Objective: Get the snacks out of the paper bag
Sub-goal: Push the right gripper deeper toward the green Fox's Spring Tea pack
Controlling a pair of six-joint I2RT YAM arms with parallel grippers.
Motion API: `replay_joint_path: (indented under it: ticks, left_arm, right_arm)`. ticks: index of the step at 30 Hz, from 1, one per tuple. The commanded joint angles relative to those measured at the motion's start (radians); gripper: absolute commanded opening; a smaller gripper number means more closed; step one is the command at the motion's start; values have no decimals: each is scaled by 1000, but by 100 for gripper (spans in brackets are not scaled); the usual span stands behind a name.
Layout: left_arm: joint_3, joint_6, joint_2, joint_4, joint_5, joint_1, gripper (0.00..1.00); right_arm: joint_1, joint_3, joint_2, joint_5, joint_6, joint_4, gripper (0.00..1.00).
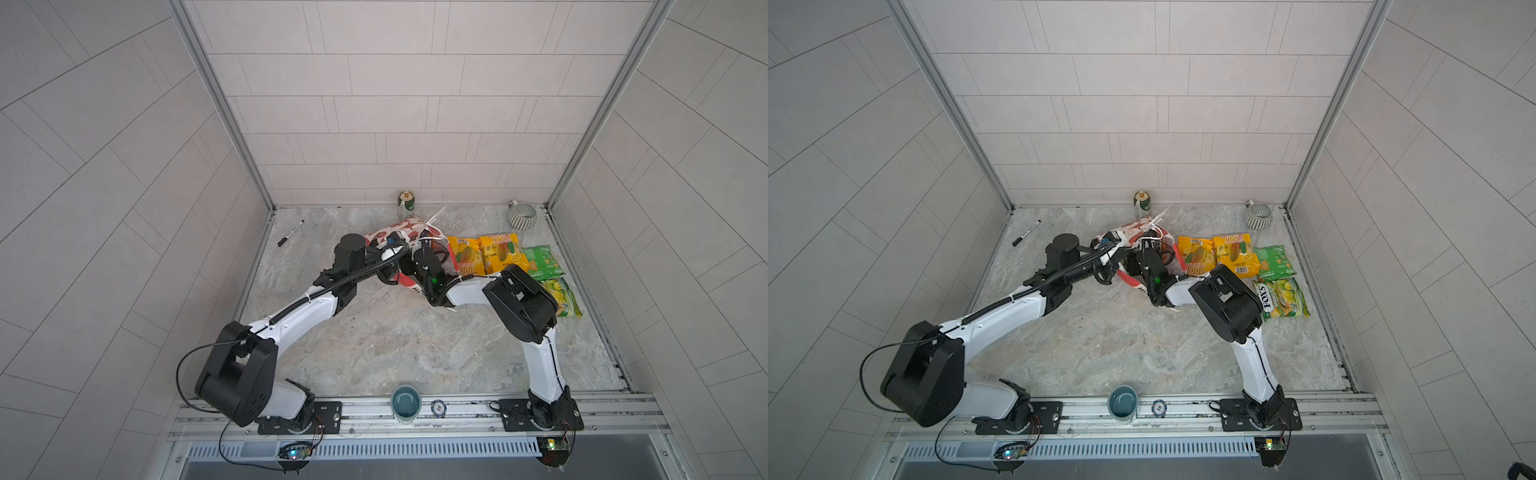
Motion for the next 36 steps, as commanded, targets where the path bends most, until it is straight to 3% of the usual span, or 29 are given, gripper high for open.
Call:
replay_joint_path:
  ticks: [1, 5, 8, 14, 26, 36]
  left_arm:
    - [-4, 15, -11, 67, 94, -19, 0]
    - [-4, 13, -2, 75, 98, -19, 0]
    - [-8, 17, -4, 78, 92, -20, 0]
    - [-16, 31, 1, 84, 63, -19, 0]
    - [-15, 71, 23, 54, -38, -19, 0]
    - [-24, 103, 4, 32, -98, -19, 0]
  right_arm:
    - [-10, 55, 39, 31, 15, -50, 66]
    - [-17, 133, 68, 36, 54, -151, 59]
    - [-28, 179, 78, 11, 98, -234, 39]
    - [-59, 148, 81, -88, 158, -156, 5]
    - [-51, -48, -127, -220, 111, 28, 0]
    - [-47, -141, -226, -204, 104, 29, 0]
